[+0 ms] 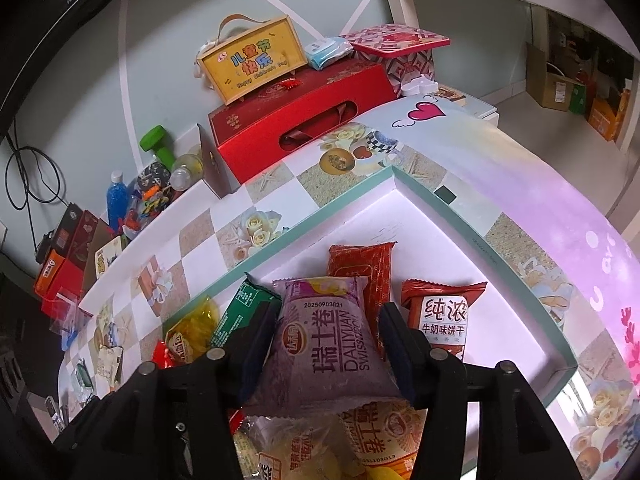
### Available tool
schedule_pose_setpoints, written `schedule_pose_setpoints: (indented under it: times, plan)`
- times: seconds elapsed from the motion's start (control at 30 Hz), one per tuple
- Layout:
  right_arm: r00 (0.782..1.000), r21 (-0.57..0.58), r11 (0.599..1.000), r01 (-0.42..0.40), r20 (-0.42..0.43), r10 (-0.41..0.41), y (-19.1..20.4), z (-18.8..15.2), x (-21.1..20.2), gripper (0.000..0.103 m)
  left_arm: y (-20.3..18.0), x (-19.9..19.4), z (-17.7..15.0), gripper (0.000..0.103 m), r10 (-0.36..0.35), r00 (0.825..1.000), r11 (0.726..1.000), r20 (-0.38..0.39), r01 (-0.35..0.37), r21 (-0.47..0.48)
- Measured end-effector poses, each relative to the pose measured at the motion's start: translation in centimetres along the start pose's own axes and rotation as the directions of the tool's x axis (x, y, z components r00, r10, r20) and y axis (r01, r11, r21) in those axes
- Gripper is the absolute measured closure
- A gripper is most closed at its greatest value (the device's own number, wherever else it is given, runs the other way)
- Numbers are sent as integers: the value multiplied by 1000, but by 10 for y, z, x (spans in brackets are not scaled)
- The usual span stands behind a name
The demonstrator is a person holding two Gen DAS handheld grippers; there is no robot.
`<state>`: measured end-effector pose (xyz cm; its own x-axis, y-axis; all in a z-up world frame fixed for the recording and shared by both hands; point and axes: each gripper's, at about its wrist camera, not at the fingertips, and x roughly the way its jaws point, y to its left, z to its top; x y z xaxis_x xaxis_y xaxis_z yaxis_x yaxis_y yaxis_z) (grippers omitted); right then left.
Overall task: Organize snacks
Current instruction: 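Open both tools to drop the red chip bag and purple bag into the tray, then move both tools back toward the remaining snacks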
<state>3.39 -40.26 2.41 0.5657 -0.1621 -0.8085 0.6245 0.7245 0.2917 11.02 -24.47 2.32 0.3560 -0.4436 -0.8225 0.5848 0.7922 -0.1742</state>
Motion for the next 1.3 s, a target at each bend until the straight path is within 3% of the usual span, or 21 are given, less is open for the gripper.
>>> schedule_pose_setpoints:
  times: [0.23,0.47,0.57,0.73,0.8,0.97,1.3]
  plan:
    - [1000,7,1000,18,5,-18,-2,1,-3,36,5,-13,-1,32,0,1000,1000,24,1,-14]
    - [1000,-11,1000,23,-4,-23,0,1,-2,35,34,-25,-1,29,51,997,993,57,-45,-113]
    - [1000,-18,1000,25,-12,-25,2,0,0,21,51,-25,-2,17,98,993,981,62,-86,-174]
    - [999,-22,999,31,-18,-32,2,-1,4,11,73,-21,-7,8,181,980,956,76,-157,-247]
    - [999,-19,999,31,-13,-31,1,-2,4,0,81,-21,-9,2,214,973,942,88,-181,-282]
    - [1000,-11,1000,28,-3,-28,-1,0,0,0,91,-19,-12,0,224,970,928,91,-184,-324]
    - [999,-21,999,34,0,-34,3,-1,3,0,96,-22,-14,0,229,969,928,94,-188,-322]
